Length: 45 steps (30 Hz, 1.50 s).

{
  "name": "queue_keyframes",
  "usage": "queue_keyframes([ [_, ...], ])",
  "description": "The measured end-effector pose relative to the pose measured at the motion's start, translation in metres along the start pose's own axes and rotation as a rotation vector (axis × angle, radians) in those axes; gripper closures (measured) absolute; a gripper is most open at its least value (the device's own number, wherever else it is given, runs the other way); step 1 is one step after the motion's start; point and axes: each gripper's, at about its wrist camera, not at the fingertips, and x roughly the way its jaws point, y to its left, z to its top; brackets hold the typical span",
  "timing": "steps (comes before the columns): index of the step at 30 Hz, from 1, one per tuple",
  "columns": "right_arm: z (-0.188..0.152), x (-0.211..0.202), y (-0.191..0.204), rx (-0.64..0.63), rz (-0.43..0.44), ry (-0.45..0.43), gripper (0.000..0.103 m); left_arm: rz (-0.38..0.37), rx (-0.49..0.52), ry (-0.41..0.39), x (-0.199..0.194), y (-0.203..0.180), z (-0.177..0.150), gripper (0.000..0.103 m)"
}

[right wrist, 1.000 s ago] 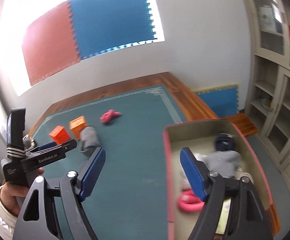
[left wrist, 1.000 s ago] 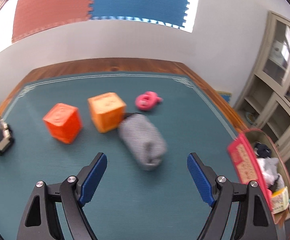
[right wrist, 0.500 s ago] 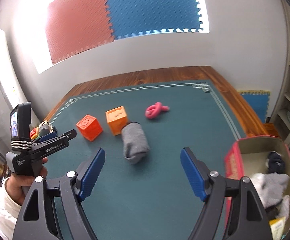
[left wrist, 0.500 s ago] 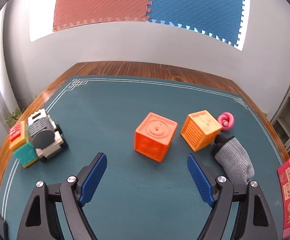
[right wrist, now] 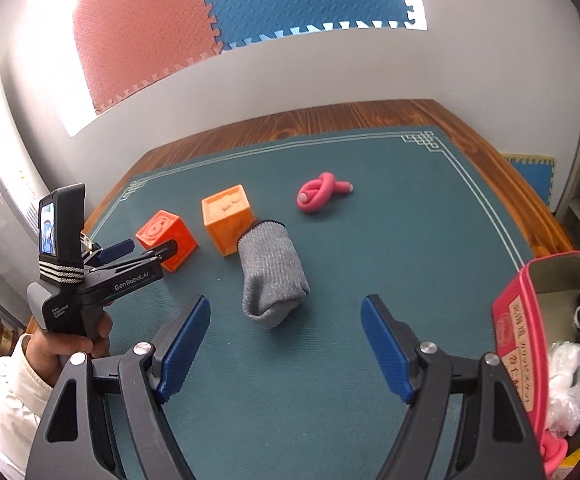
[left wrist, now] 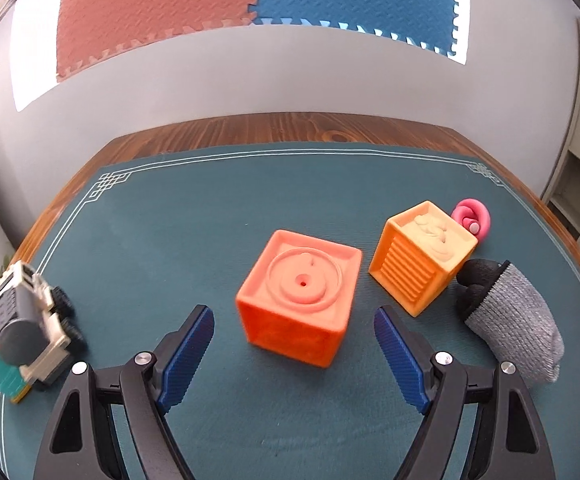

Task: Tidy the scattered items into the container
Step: 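Move the left gripper to the orange-red cube and grasp it, then grasp the long grey sock with the right gripper while the left gripper holds the cube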

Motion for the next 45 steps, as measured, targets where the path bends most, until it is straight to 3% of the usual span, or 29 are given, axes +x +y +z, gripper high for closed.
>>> queue_keyframes([
  [6,-0.005,0.014,-0.002,0.006,-0.002,0.024,0.022,-0.015,-0.027,0.028,0.016,-0.002,0.004,0.019],
  [10,-0.008,0.018,0.000,-0.003,-0.007,0.027,0.022,-0.001,-0.030,0.029,0.018,-0.006,0.004,0.041],
  [15,-0.011,0.020,0.002,-0.014,-0.008,0.020,0.022,0.021,-0.017,0.025,0.015,-0.010,0.002,0.045],
  [16,-0.012,0.020,0.003,-0.018,-0.009,0.017,0.022,0.023,-0.014,0.023,0.013,-0.012,0.001,0.049],
  [29,-0.020,0.028,0.003,-0.022,0.015,0.024,0.022,0.044,-0.037,-0.024,-0.039,-0.014,-0.018,0.050],
  [36,-0.024,0.031,-0.002,-0.008,0.025,0.028,0.022,0.063,-0.120,-0.034,-0.076,-0.005,-0.043,0.050],
  [39,-0.025,0.030,-0.002,-0.009,0.027,0.016,0.022,0.105,-0.137,-0.039,-0.085,-0.003,-0.052,0.050],
  [45,-0.022,0.034,-0.001,-0.019,0.008,0.025,0.022,0.110,-0.148,-0.028,-0.084,0.004,-0.056,0.050],
])
